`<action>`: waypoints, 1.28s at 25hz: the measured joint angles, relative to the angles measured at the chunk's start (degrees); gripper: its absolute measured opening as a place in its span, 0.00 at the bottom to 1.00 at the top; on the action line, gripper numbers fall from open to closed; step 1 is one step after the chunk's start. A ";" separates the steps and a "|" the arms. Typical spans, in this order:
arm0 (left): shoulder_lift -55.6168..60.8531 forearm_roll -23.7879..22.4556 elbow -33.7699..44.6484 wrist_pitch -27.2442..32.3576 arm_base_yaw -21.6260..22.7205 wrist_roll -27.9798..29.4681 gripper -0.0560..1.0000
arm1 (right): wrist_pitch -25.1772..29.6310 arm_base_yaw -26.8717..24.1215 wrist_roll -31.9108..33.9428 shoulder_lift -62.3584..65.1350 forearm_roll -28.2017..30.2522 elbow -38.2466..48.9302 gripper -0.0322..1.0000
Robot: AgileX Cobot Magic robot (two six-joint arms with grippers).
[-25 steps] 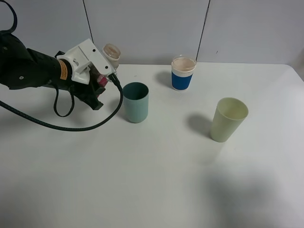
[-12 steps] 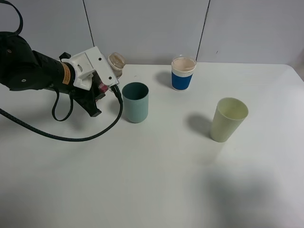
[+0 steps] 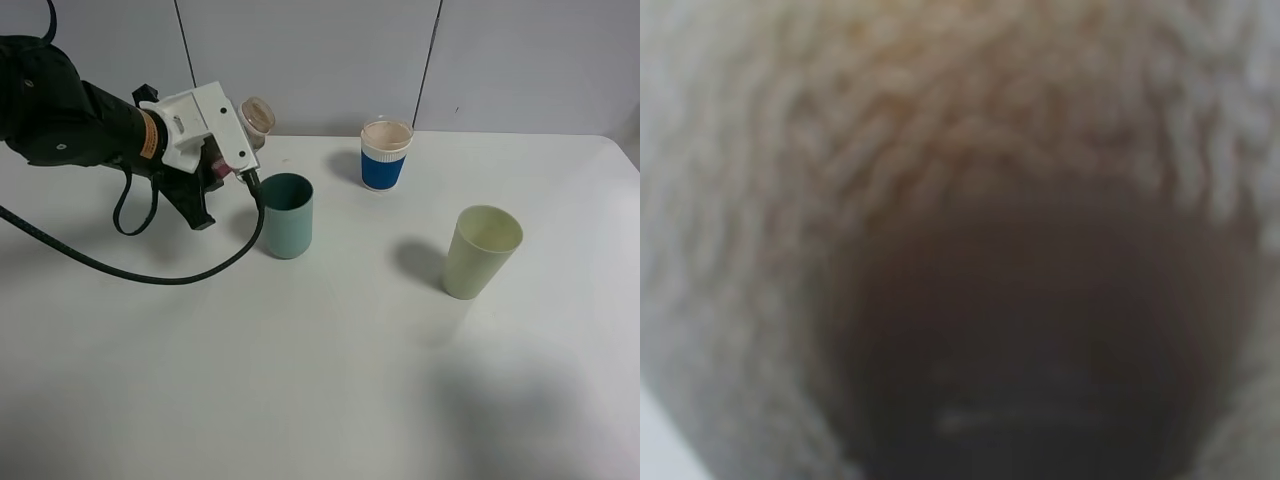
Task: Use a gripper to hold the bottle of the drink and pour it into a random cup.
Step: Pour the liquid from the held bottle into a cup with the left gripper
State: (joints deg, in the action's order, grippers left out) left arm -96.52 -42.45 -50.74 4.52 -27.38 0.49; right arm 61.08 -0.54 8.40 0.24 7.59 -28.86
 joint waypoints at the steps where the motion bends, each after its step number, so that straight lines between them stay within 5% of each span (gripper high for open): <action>1: 0.00 -0.40 0.00 0.30 0.00 0.00 0.36 | 0.00 0.00 0.00 0.00 0.00 0.00 1.00; 32: -3.40 -7.50 0.00 2.85 -1.32 -1.11 0.36 | 0.00 0.00 0.00 0.00 0.00 0.00 1.00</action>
State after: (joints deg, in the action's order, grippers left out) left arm -99.92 -49.96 -50.74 7.38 -28.69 -0.62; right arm 61.08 -0.54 8.40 0.24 7.59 -28.86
